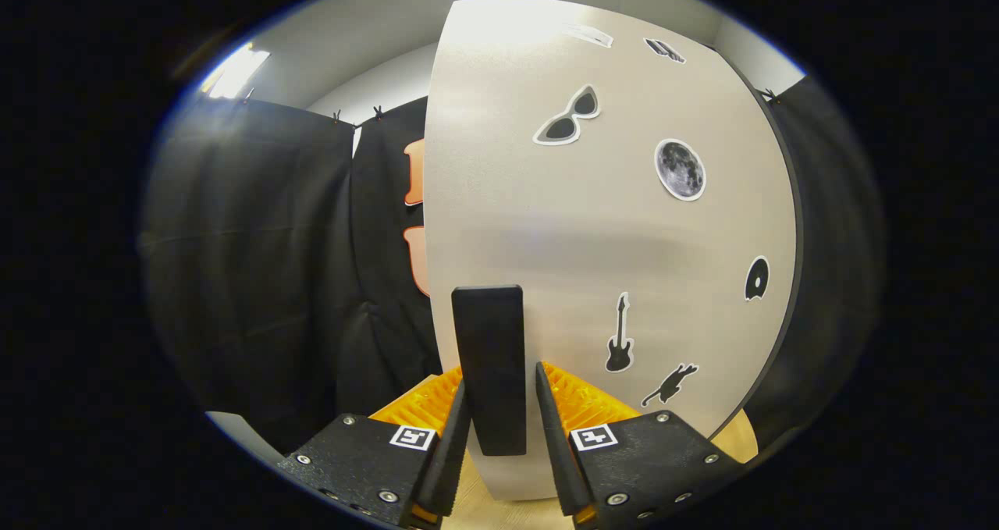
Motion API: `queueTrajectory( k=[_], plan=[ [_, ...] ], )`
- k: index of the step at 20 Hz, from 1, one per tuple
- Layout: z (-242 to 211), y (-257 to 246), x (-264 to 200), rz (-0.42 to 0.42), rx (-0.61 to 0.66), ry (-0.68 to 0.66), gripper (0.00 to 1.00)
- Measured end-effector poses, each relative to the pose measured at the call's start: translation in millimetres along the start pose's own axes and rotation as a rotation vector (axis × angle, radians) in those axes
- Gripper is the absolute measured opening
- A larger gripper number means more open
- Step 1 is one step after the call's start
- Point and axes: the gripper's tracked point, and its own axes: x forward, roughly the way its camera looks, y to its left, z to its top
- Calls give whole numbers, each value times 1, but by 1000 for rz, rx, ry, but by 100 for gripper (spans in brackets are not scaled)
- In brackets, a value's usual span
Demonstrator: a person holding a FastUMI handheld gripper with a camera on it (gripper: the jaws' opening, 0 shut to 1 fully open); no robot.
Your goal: Open the shoe cabinet door, grab the shoes and put them into the shoe cabinet, then close the shoe cabinet door.
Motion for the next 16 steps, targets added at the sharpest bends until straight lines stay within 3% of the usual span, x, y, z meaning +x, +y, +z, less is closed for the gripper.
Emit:
queueTrajectory(
  k=[6, 16],
  plan=[
    [-2, -3, 6, -97, -102, -7, 55],
    [0, -7, 14, -150, -89, -9, 58]
  ],
)
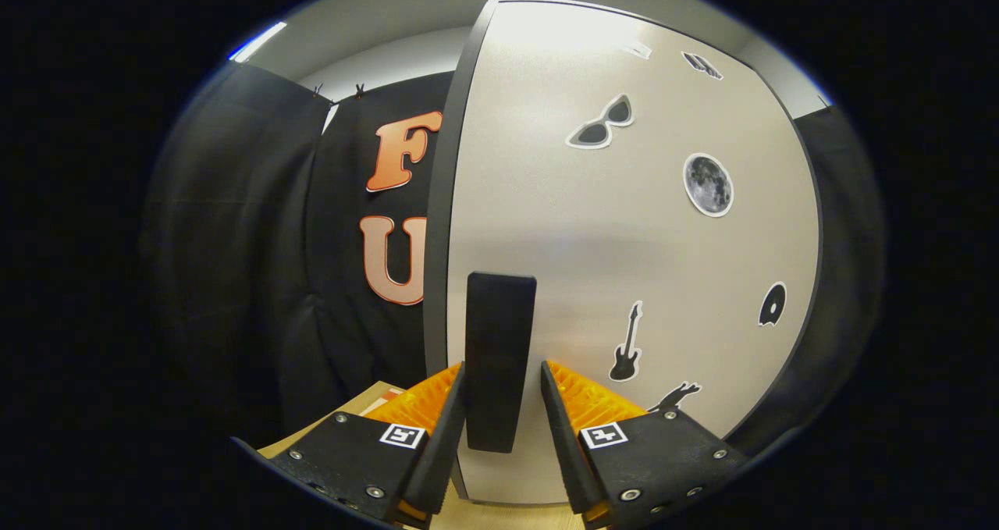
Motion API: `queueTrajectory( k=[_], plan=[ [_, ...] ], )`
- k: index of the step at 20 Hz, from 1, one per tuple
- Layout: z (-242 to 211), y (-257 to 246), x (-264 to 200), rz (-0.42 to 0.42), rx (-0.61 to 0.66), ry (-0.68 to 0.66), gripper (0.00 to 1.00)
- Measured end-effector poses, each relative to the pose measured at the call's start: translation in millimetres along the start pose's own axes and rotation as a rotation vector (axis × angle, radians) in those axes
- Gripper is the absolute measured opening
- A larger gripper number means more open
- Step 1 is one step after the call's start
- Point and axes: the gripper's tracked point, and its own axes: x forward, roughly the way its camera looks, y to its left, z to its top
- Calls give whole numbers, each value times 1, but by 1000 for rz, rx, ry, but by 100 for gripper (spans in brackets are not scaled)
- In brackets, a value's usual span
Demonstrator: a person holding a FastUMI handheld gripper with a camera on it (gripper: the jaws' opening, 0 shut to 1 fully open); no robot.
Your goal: Open the shoe cabinet door, grab the shoes and put them into the shoe cabinet, then close the shoe cabinet door.
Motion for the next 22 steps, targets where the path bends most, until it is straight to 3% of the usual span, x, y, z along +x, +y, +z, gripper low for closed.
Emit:
queueTrajectory(
  k=[11, 22],
  plan=[
    [11, -4, -16, -31, 43, -19, 61],
    [19, -41, -143, -139, 74, -18, 64]
  ],
)
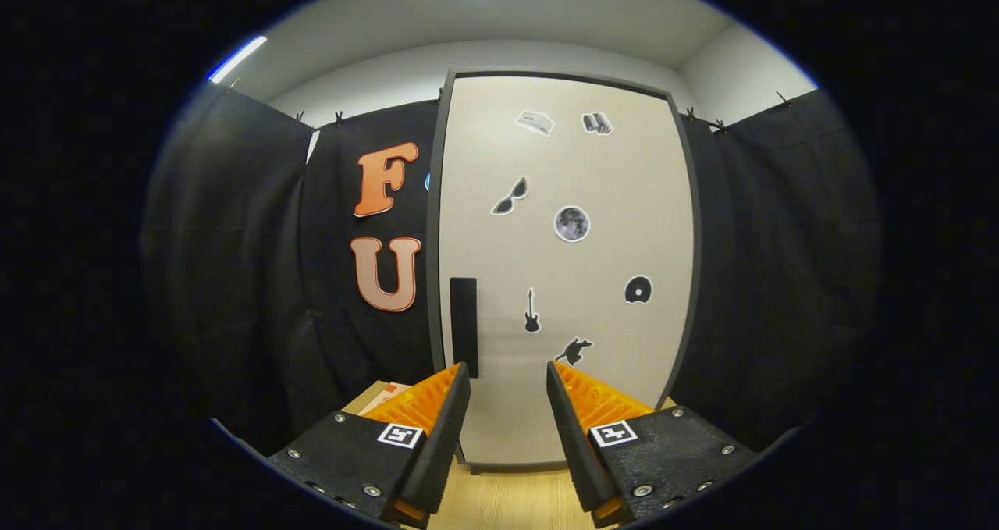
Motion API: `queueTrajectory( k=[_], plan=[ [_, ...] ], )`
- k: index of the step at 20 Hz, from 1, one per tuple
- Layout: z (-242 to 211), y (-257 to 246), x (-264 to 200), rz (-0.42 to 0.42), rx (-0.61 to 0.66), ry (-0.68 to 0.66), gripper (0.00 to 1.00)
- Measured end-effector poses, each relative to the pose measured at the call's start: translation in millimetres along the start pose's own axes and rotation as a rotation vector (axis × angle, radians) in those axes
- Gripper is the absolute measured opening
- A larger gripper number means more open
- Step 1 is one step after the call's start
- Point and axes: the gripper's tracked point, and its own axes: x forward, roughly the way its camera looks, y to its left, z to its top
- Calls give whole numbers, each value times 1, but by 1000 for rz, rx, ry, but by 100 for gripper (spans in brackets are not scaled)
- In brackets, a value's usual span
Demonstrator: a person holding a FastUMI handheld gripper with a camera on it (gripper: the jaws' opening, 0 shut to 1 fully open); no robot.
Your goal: Open the shoe cabinet door, grab the shoes and put them into the shoe cabinet, then close the shoe cabinet door.
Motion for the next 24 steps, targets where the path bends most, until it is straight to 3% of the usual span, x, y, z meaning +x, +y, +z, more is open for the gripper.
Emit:
queueTrajectory(
  k=[10, 24],
  plan=[
    [10, -44, -94, -125, 22, -18, 71],
    [16, -46, -124, -125, 15, -58, 79]
  ],
)
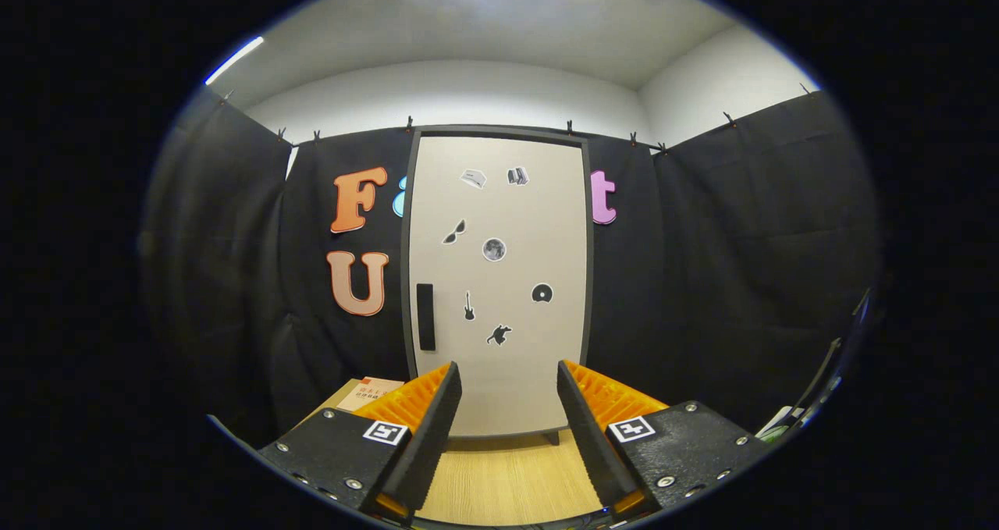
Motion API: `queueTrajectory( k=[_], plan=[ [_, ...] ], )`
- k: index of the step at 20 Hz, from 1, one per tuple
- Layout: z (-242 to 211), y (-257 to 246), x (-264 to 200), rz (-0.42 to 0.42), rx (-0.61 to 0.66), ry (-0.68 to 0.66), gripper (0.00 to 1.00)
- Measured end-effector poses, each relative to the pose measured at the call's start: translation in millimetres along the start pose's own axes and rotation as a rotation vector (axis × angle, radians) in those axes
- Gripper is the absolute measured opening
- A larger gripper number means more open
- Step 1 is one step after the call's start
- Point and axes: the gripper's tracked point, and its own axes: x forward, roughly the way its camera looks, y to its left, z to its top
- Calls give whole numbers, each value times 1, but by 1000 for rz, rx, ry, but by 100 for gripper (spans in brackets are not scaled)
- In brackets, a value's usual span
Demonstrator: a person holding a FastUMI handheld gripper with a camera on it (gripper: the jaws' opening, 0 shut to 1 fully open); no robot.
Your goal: Open the shoe cabinet door, grab the shoes and put them into the shoe cabinet, then close the shoe cabinet door.
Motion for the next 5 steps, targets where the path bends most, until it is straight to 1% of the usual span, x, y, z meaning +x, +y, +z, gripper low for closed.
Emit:
queueTrajectory(
  k=[5],
  plan=[
    [1, -2, -2, -11, -9, -2, 79]
  ],
)
